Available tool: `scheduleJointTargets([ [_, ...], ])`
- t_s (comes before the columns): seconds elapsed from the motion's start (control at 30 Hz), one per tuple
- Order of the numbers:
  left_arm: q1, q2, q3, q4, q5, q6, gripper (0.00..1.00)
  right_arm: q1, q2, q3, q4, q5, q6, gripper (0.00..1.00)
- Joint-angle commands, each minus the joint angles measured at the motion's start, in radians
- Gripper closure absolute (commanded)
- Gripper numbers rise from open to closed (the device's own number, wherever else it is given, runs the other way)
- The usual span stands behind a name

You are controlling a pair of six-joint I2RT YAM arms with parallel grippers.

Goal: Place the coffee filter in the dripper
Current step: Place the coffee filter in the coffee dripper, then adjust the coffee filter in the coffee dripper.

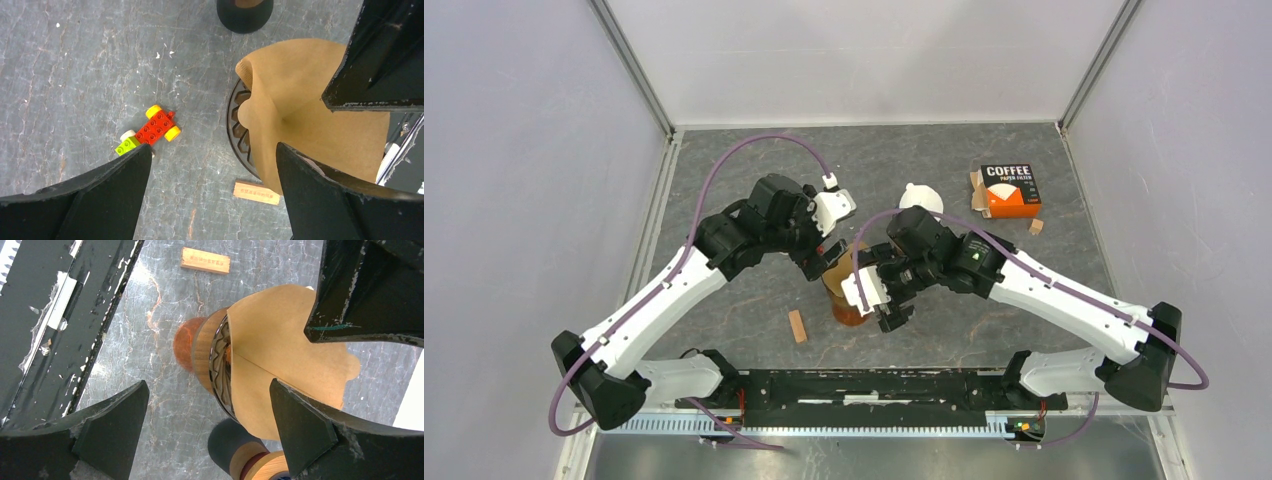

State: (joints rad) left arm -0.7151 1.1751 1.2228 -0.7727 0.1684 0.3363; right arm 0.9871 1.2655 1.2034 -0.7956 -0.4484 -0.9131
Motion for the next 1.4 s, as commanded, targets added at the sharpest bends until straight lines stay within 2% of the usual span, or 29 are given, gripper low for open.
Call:
scheduleJointTargets([
  [0.0, -0.001, -0.005, 0.062, 0.013, 0.038, 0.014, 0.0, -0.002, -0.024, 0.075, -0.022, -0.038, -0.006, 0.02],
  [0.17, -0.001, 0.003, 0.093, 0.024, 0.01, -0.009, 0.0, -0.003, -0.035, 0.094, -0.018, -0.038, 0.007, 0.02],
  [0.23, 0.009, 0.01, 0.113, 0.044, -0.012, -0.042, 0.0, -0.03, -0.046, 0.107, 0.017, -0.031, 0.061, 0.02],
  [0.53, 0.139, 0.024, 0.227, 0.188, -0.06, -0.243, 0.0, -0.346, -0.115, 0.154, 0.246, -0.001, 0.366, 0.02],
  [0.77, 0.233, 0.006, 0.212, 0.296, -0.203, -0.356, 0.0, -0.659, -0.105, 0.157, 0.444, 0.177, 0.67, 0.02],
  [0.83, 0.256, -0.004, 0.194, 0.332, -0.225, -0.365, 0.0, -0.708, -0.093, 0.157, 0.466, 0.237, 0.701, 0.02],
  [1.0, 0.289, -0.021, 0.129, 0.466, -0.233, -0.338, 0.0, -0.724, -0.169, 0.057, 0.624, 0.39, 0.697, 0.02],
  [1.1, 0.296, -0.032, 0.086, 0.514, -0.255, -0.296, 0.0, -0.724, -0.167, 0.078, 0.599, 0.385, 0.682, 0.02],
  [1.27, 0.298, -0.062, 0.02, 0.542, -0.266, -0.307, 0.0, -0.725, -0.209, 0.014, 0.624, 0.363, 0.674, 0.02],
  [1.37, 0.303, -0.077, 0.007, 0.521, -0.199, -0.315, 0.0, -0.725, -0.215, -0.007, 0.611, 0.285, 0.651, 0.02],
])
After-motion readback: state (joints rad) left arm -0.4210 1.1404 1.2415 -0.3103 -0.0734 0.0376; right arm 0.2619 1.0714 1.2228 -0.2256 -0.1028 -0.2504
